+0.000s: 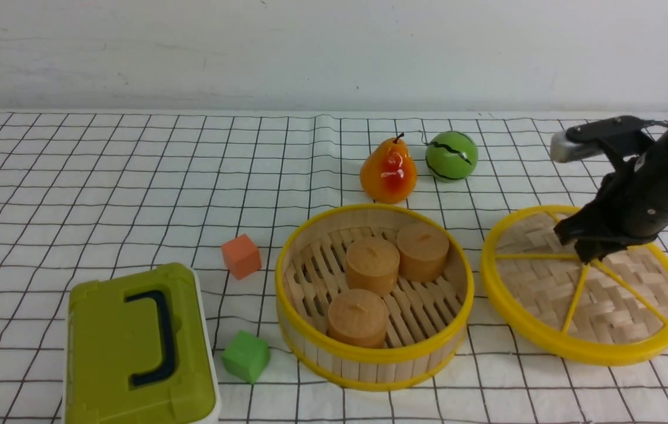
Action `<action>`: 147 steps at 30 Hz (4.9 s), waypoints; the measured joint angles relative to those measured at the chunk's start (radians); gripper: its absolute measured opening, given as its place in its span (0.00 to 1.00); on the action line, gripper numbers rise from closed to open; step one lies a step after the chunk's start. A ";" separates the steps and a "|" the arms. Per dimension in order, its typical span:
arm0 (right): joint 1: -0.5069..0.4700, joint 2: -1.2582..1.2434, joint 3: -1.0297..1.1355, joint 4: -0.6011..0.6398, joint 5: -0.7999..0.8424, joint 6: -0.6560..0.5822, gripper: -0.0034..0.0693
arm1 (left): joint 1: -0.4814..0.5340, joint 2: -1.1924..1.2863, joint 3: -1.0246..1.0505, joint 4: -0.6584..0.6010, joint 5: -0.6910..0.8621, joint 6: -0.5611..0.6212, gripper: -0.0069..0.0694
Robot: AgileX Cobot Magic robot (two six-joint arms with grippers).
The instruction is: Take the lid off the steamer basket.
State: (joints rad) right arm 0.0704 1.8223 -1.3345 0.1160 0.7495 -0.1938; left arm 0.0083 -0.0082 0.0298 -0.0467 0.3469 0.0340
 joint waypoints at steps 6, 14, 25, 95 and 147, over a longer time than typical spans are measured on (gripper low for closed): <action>0.000 0.058 0.000 0.020 -0.031 0.002 0.21 | 0.000 0.000 0.000 0.000 0.000 0.000 0.40; 0.000 0.047 0.000 0.027 -0.001 0.002 0.42 | 0.000 0.000 0.000 0.000 0.000 0.000 0.40; 0.000 -0.377 0.074 0.095 0.051 0.002 0.22 | 0.000 0.000 0.000 0.000 0.000 0.000 0.40; -0.095 -1.833 1.354 -0.089 -0.366 0.287 0.02 | 0.000 0.000 0.000 0.000 0.000 0.000 0.40; -0.095 -1.833 1.353 -0.085 -0.364 0.287 0.07 | 0.000 0.000 0.000 0.000 0.000 0.000 0.40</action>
State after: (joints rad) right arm -0.0246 -0.0102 0.0187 0.0308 0.3856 0.0933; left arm 0.0083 -0.0082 0.0298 -0.0467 0.3469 0.0340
